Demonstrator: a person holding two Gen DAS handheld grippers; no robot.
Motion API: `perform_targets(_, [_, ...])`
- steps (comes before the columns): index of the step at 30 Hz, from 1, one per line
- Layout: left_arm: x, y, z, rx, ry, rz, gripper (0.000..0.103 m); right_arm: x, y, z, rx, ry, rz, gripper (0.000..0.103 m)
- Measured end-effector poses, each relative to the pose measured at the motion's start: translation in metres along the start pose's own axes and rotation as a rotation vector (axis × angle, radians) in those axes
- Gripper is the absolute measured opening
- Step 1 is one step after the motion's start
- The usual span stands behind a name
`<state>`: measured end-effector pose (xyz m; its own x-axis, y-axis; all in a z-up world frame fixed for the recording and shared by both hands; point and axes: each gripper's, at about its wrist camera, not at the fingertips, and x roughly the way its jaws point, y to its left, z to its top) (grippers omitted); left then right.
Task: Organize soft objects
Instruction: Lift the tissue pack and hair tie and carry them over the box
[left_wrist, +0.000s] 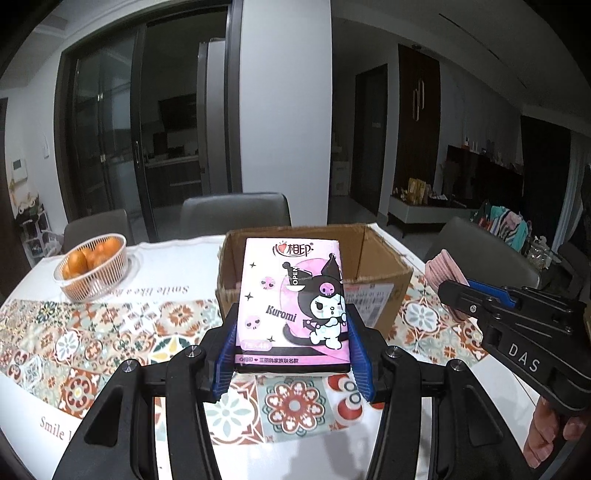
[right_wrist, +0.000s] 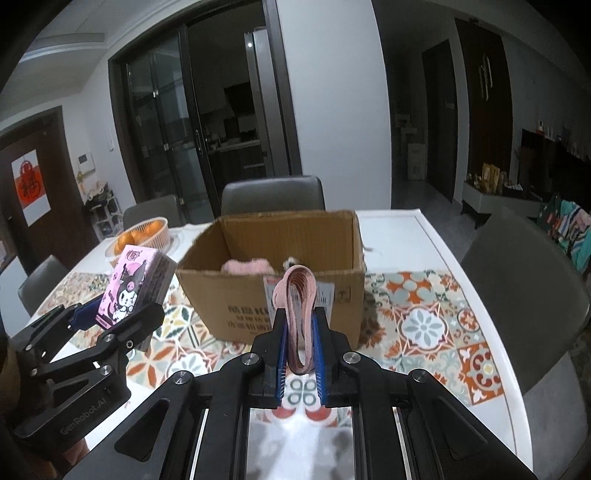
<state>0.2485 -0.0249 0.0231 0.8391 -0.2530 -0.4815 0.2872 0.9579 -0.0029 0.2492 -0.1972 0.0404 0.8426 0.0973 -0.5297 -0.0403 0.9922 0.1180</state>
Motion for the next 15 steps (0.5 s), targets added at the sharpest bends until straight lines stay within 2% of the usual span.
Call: perform_targets(15, [0.009, 0.007, 0.036, 0.014, -0.076, 0.024, 0.052, 0.002, 0.005, 0.033, -0.031, -0.089, 0.026, 0.014])
